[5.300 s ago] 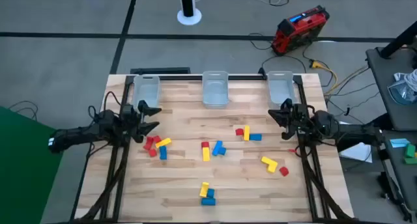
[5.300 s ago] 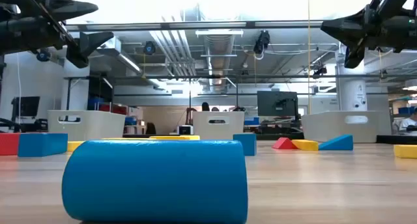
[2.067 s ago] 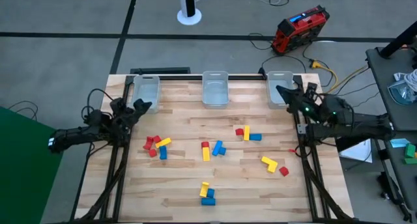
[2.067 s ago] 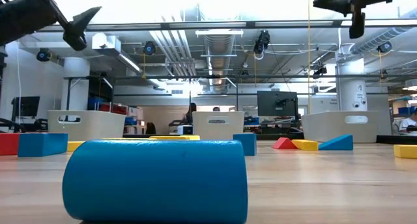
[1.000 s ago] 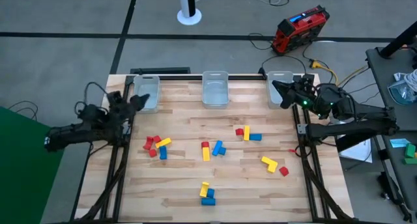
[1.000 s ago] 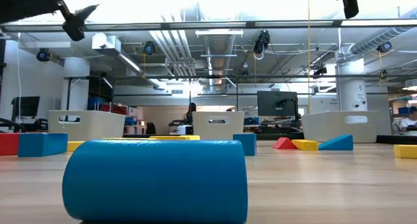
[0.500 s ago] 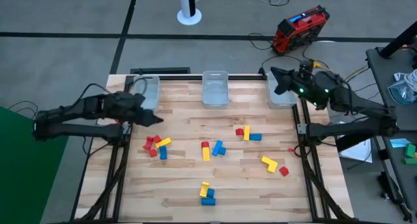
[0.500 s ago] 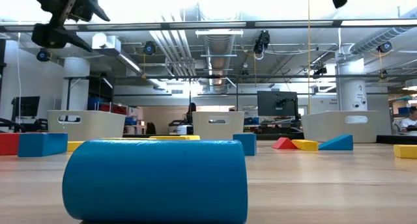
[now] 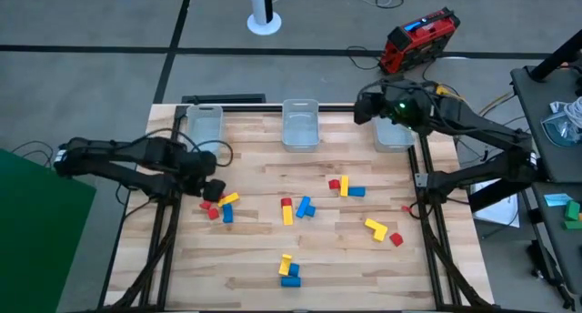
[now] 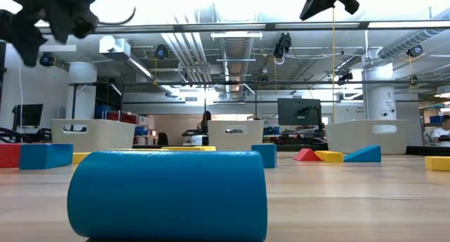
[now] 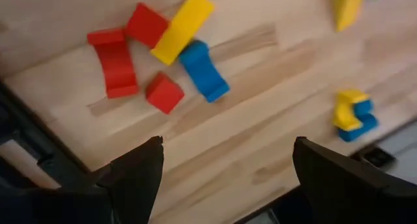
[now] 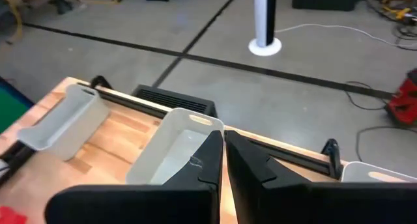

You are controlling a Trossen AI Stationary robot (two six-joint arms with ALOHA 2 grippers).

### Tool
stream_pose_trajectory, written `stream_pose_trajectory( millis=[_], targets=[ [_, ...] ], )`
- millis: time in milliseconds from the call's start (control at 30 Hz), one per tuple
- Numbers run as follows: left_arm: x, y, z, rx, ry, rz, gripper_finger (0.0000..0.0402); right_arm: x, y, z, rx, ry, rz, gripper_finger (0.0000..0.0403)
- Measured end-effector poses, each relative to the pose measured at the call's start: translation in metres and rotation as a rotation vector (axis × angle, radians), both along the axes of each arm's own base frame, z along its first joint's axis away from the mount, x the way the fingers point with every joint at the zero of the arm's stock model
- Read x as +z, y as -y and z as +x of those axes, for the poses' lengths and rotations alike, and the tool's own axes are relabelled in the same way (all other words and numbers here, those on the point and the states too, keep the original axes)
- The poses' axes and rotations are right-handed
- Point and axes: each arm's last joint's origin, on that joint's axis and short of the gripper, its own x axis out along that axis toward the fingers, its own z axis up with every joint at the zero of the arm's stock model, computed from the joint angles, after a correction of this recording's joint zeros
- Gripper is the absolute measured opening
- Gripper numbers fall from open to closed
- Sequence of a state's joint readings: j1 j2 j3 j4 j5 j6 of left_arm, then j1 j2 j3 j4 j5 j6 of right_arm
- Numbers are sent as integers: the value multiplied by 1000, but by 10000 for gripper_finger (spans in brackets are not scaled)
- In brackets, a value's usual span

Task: Sort blocks
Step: Put the red block into the left gray bin

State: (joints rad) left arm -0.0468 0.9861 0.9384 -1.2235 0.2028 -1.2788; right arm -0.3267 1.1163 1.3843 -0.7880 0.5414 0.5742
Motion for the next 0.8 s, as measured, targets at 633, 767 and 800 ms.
stream_pose_trajectory(
  millis=[633,767,800],
  targets=[
    [-77,0,-9,-50,-190,32,313,-3,13,3,45,-28,31,13],
    [-91,-2,-9,-22,-179,81,313,-3,13,3,52,-37,24,13],
    [-93,-3,-10,-11,-189,96,313,-3,13,3,52,-37,24,13]
  ],
)
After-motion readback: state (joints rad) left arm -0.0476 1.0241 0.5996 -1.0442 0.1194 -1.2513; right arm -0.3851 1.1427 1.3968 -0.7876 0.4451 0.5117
